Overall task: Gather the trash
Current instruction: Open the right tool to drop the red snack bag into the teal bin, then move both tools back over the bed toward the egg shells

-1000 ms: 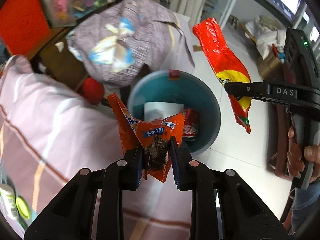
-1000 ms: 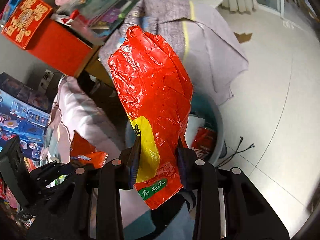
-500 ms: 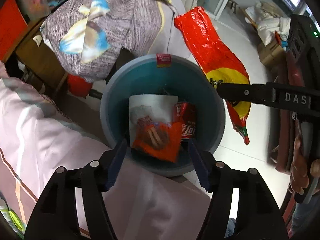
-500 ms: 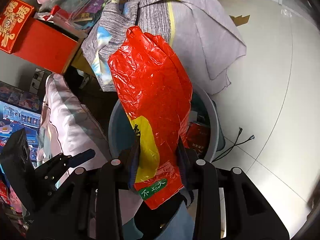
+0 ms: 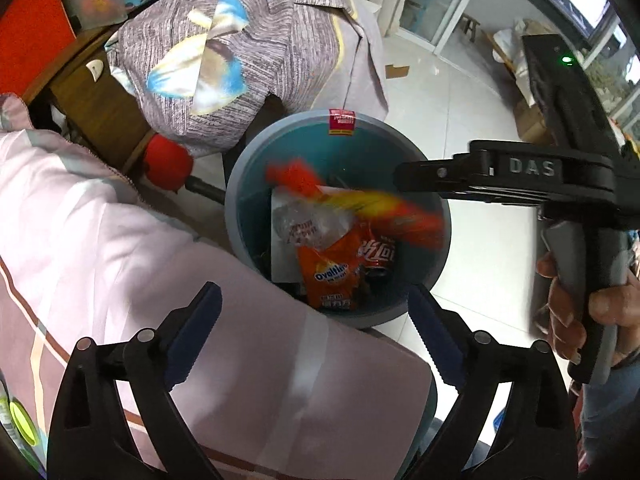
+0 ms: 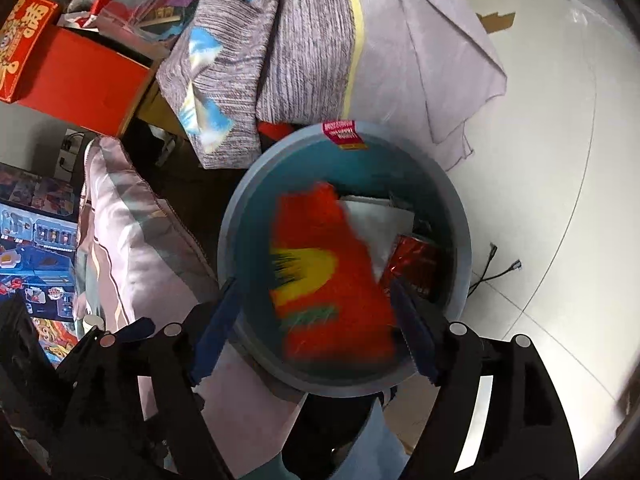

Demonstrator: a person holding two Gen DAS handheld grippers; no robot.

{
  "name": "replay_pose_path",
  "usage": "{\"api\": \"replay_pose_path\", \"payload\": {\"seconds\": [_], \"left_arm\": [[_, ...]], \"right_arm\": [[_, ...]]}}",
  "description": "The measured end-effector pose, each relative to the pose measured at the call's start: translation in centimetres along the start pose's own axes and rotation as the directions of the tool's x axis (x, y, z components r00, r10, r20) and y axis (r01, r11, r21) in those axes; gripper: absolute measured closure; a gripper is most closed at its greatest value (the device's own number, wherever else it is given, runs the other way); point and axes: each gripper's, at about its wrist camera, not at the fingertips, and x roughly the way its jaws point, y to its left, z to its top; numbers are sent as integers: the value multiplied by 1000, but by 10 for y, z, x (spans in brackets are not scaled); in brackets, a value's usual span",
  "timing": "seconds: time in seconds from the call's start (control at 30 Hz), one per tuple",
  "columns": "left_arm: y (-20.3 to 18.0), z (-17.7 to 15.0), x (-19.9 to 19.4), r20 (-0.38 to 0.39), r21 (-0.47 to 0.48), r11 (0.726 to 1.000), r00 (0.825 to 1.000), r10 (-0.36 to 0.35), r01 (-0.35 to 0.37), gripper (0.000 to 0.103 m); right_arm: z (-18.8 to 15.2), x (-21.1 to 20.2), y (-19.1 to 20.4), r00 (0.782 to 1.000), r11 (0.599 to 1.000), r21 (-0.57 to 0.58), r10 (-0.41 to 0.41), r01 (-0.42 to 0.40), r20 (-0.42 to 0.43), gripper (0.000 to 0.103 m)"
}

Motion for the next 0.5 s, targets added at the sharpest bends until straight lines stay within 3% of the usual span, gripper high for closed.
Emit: {"api": "replay_pose_path", "payload": {"seconds": [0.5], "left_arm": [[15,-17,-16,19,-64,998,1000,-21,22,8]], "right_arm": [[-12,-4,4,999,998,23,-50,51,-17,26]]}}
